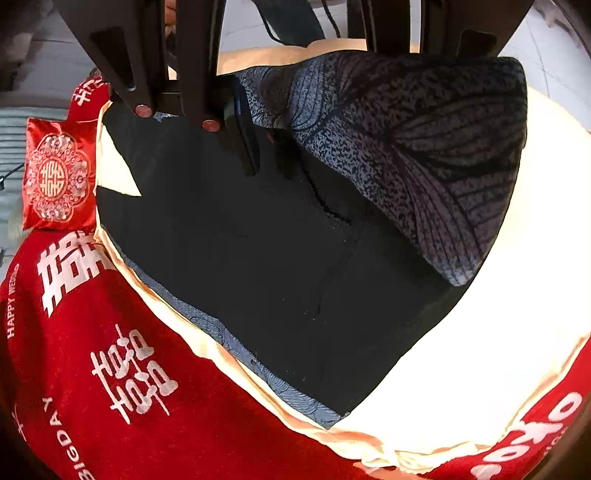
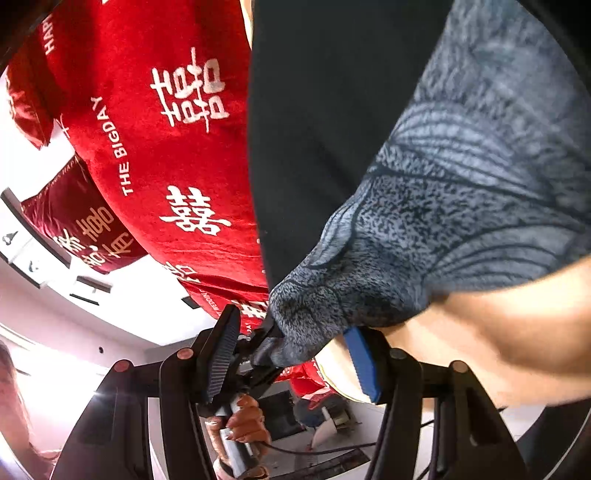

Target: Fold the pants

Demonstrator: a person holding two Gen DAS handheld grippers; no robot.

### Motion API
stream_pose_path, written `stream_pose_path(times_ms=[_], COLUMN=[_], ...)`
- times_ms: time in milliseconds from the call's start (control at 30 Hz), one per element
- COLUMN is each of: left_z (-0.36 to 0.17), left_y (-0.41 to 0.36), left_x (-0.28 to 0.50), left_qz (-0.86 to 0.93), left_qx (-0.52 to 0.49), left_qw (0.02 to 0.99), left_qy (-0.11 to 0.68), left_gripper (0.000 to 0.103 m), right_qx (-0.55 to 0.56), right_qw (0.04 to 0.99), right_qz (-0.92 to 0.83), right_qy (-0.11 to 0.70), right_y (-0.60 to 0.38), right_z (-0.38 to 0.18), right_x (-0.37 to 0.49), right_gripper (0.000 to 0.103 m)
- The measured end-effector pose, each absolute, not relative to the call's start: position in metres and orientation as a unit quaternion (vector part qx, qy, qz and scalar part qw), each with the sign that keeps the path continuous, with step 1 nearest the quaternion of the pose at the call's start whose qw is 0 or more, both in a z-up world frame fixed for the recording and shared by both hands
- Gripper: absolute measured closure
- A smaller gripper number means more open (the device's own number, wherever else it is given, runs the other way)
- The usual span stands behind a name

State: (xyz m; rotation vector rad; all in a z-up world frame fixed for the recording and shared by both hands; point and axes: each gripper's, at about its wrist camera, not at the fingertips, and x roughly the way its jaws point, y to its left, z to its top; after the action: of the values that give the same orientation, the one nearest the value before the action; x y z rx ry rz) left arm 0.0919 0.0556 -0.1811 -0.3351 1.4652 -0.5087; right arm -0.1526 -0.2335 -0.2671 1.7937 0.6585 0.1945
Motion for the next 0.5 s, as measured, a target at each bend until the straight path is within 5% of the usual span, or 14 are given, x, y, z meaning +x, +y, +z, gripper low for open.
stream_pose_path(times_ms=[200,433,467,500], left_z=[-0.172,-0.167,-0.167,-0.168], left_y=[0.060,0.058,0.059,0.061], left_x=[0.098,0.104,0.103,0.103], left_qz=[-0.235,-0.246,-0.246,-0.245], left_qx=[-0.155,-0.147,-0.143,-0.139], left_qw=[0.704,0.702,0.704,0.705], left_qy=[0.652,0.652,0.651,0.650], left_gripper=[0.063,0.063,0.063,0.063], right_qx=[0.729,0.790,0.791,0.789], right_qw=[0.588,0.560,0.560,0.563], right_qz=[0.060,0.042,0.042,0.039], right_qy=[0.346,0.247,0.242,0.241], right_y=[-0.216,-0.218,-0.219,-0.222], right_z=[-0.266,-0.297,-0.292,-0.287], right_x=[-0.150,-0.154,-0.156,-0.158], right_gripper=[0.040,0.042,0.057,0.088])
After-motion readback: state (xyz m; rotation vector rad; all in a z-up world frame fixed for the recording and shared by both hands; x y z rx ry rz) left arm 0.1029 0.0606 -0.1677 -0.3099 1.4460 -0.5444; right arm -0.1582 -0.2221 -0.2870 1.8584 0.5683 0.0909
